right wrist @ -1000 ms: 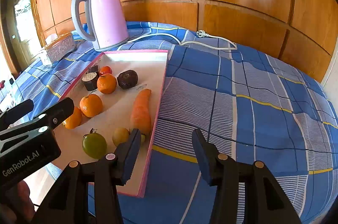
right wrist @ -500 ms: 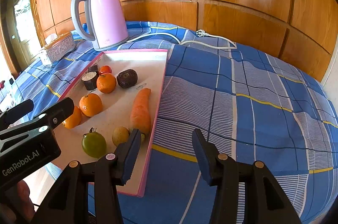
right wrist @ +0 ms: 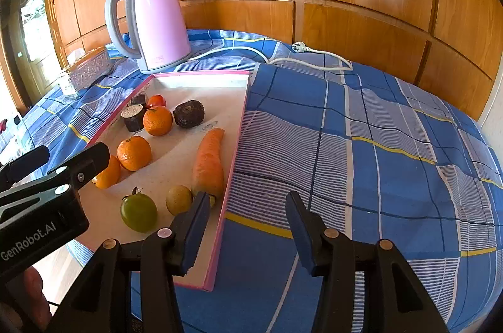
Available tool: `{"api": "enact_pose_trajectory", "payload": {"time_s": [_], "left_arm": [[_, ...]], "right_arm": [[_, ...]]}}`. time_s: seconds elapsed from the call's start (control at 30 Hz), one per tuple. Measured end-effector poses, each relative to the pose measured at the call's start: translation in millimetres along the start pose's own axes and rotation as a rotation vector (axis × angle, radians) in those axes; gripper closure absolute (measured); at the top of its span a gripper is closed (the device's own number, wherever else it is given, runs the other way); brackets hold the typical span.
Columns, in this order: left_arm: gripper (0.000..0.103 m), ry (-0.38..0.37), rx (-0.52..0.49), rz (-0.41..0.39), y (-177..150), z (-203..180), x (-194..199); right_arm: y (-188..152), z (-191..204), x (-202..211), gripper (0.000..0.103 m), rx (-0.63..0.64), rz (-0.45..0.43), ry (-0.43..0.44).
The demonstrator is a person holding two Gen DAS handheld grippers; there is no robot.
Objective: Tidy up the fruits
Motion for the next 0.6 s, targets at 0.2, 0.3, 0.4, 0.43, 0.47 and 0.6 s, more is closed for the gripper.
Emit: {"api": "enact_pose_trajectory", "payload": {"time_s": [0.2, 0.3, 0.4, 0.43, 0.47, 0.6], "left_arm": [[0.008, -0.001, 0.0, 0.0, 0.0, 0.1, -0.1], [0.008, -0.003, -0.001, 0.001, -0.5, -1.1, 0.0], [0.008, -0.009, 0.002, -0.001, -0.3, -2.4, 0.2], [0.008, -0.016, 0.006, -0.006, 0.2, -3.4, 0.9], [0.008, -0.027, 0.014, -0.014, 1.3, -4.5, 2.7], [0.008, -0.034, 0.019, -0.027, 4.5, -5.0, 4.5]], "right_arm": [[-1.2, 0.5, -0.6, 0.052, 0.0, 0.004, 0.0], [-1.8, 0.8, -0.9, 0.052, 0.001, 0.005, 0.0], [-2.2, 0.8, -1.1, 0.052, 0.0, 0.007, 0.0], [-2.5, 0.8, -1.1, 0.052, 0.0, 0.008, 0.0], [-2.5, 0.9, -1.1, 0.052, 0.0, 0.008, -0.001], [-3.8, 0.6, -1.5, 0.052, -0.002, 0.01, -0.001]]}}
Point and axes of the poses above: each gripper's, at about its wrist camera, not at the fingertips, and x roughly against the way its jaws point, z to its left, y to its top, the point moved 10 cm from there along -x, roughly the way its jaws point, and after that the axes turned 14 degrees about -z, right-handed, at the moved point
